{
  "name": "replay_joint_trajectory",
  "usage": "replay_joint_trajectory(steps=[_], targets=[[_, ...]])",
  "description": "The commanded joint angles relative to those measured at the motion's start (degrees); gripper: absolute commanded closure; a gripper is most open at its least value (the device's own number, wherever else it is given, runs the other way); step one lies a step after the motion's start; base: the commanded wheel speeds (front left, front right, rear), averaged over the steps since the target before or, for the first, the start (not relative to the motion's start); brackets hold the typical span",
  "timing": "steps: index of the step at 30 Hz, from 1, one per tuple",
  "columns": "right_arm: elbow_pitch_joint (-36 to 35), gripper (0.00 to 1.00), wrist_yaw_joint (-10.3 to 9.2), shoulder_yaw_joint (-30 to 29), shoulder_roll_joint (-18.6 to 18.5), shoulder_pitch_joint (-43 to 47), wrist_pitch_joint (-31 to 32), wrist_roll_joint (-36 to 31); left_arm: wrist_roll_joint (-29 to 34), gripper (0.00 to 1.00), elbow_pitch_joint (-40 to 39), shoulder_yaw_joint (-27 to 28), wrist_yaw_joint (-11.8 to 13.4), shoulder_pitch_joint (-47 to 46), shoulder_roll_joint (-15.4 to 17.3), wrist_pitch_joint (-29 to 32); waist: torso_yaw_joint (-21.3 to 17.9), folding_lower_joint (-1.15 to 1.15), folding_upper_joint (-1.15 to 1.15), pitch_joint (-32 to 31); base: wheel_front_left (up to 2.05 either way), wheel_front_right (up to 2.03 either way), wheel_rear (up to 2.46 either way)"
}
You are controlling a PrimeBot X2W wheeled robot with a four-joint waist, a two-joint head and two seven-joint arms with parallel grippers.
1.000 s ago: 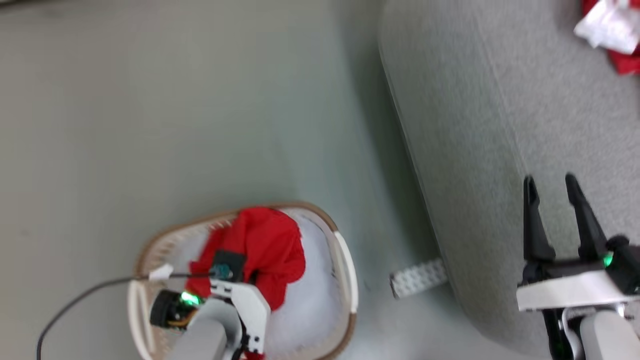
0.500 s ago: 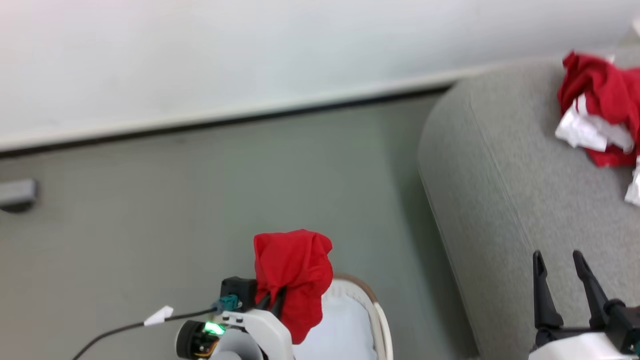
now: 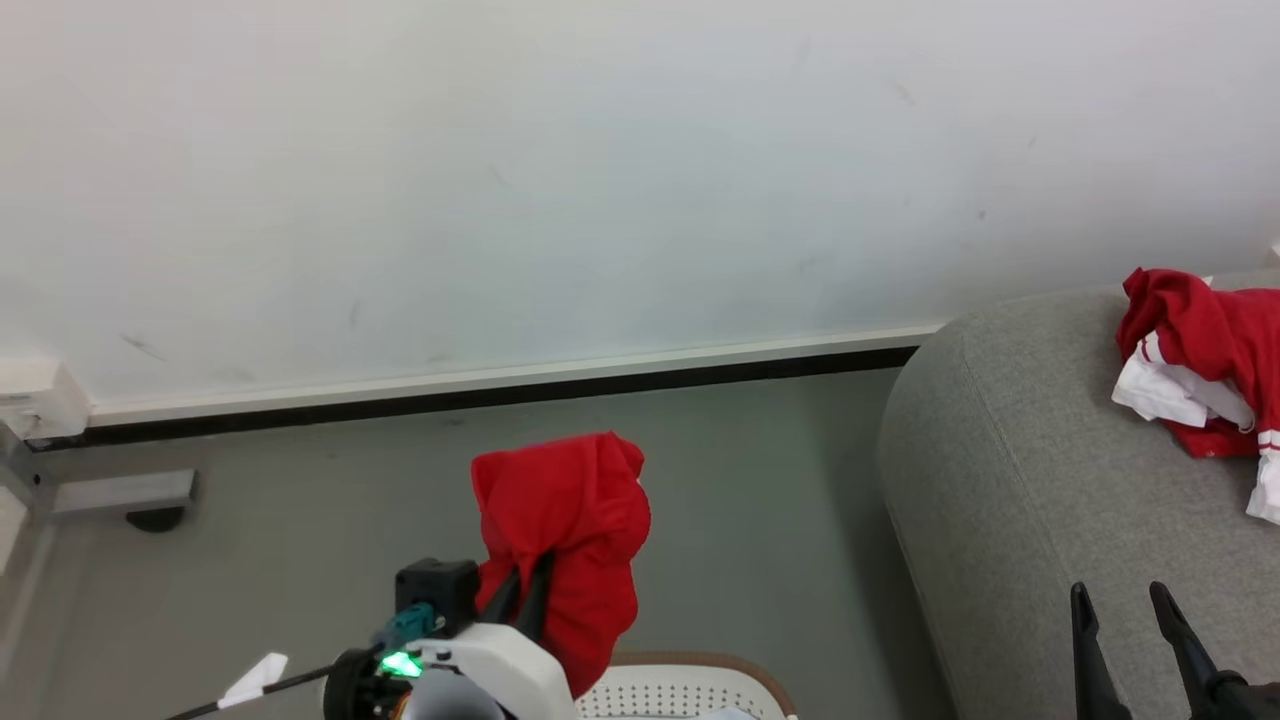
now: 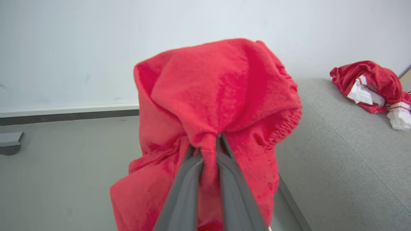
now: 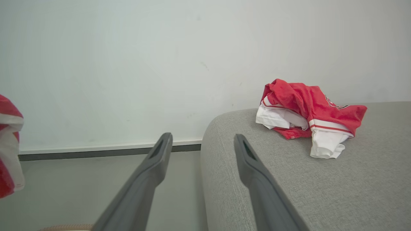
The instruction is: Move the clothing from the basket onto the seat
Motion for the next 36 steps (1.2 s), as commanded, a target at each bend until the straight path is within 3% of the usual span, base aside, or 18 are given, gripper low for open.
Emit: replay_joint_trajectory(steps=[1,18,23,29,36], targets=[[-0.1,0.00,-0.13,-0.1,-0.2,0.9,-0.1,-0.5,0.1,1.00,-0.6,0.4,0.2,0.8,0.6,0.1,0.5,0.02,0.00,-0.8,0.00,0.00,0.00],[-1.9,0.00,-0.13,2.7,-0.2,3.8,-0.1,-1.6,-0.5,1.00,-18.6,2.4,4.5,4.6,5.3,5.1,0.3,0.02,0.00,-4.4,0.00,0.00,0.00],[-3.5,0.00,-0.14,11.9,-1.9,3.5,-0.1,-1.1,-0.1,1.00,-20.7,1.7,4.8,4.5,5.4,6.3,0.3,0.02,0.00,-4.1,0.00,0.00,0.00],[-5.4,0.00,-0.13,28.1,-6.0,-0.2,2.3,2.8,0.5,1.00,-22.4,0.1,4.5,3.2,4.7,7.2,0.8,0.02,0.00,-3.6,0.00,0.00,0.00],[-2.6,0.00,-0.14,41.4,-4.6,-6.6,2.3,6.9,1.2,1.00,-22.8,-2.4,3.7,1.5,3.3,8.0,1.7,0.02,0.00,-3.1,0.00,0.00,0.00]])
